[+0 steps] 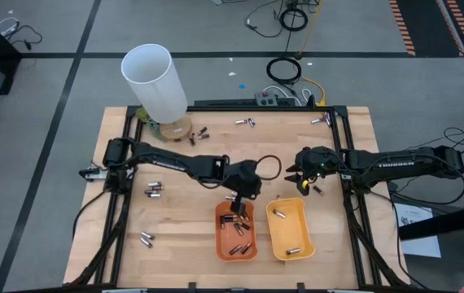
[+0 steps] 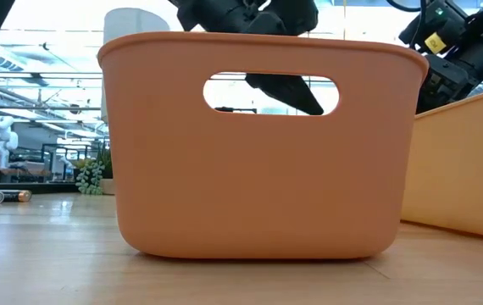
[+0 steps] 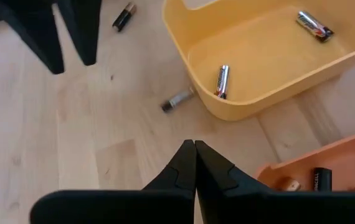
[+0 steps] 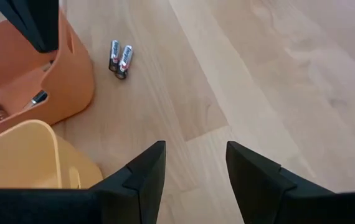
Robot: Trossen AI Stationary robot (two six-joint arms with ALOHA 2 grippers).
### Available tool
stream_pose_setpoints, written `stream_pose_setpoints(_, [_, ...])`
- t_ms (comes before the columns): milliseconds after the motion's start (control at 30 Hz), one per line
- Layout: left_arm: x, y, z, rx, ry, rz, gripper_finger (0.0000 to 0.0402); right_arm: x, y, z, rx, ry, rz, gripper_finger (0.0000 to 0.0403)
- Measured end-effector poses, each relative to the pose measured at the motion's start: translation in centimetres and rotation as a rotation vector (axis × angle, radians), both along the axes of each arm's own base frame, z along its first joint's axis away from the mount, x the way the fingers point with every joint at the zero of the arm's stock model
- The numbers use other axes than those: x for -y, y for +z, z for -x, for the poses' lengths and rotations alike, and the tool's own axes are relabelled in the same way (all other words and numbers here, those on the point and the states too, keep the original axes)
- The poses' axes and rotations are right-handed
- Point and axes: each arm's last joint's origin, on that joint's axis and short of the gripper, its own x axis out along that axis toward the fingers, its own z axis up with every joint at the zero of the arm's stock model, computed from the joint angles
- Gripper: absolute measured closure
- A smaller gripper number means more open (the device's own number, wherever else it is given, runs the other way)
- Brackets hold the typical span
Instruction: Sort batteries
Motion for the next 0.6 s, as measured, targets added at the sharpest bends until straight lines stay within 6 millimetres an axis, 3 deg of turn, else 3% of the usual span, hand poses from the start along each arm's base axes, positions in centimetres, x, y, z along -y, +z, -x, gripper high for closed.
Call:
stream_pose_setpoints(267, [2.5,0.1,0.1,0.019,-0.043,0.011,0.0395,-0.3,-0.5,0.4,-0.059,-0.041,-0.073,0.0243])
stream_pose_setpoints(600, [4.6,-1.0,0.9,-0.009,-0.096,0.007,0.0394,-3.8,-0.5,0.4,-0.061,-0.013,-0.075,0.0243])
